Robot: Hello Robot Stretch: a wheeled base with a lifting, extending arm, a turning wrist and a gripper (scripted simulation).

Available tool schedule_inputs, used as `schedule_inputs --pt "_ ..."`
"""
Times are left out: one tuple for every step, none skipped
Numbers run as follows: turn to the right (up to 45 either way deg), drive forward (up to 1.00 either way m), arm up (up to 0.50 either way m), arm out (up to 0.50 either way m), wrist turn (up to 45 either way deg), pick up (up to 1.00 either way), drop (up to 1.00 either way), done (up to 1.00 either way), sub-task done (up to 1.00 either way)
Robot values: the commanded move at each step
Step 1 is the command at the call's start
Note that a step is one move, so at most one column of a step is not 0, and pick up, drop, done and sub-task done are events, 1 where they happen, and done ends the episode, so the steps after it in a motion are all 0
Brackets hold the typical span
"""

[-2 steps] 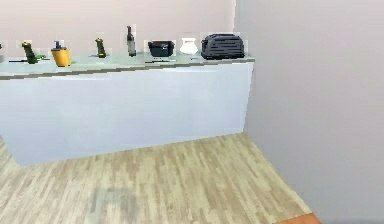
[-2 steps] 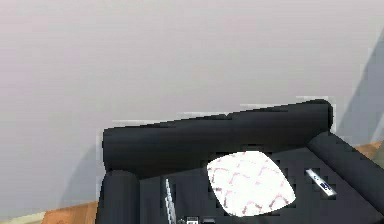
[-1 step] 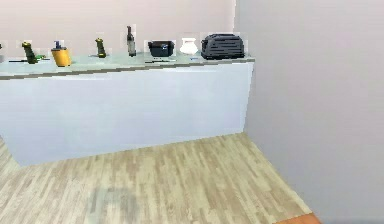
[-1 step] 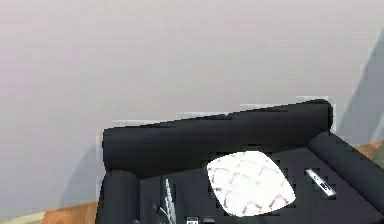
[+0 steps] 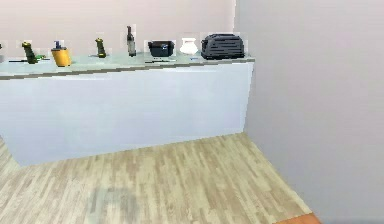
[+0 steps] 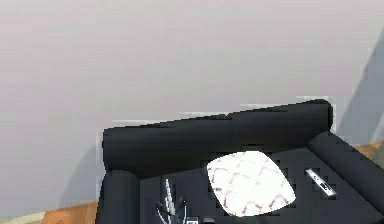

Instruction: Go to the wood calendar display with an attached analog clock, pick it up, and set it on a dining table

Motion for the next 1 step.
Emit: schedule_inputs --pt "0.0 0.00 -0.30 0.00 0.0 0.00 0.00 0.00 0.00"
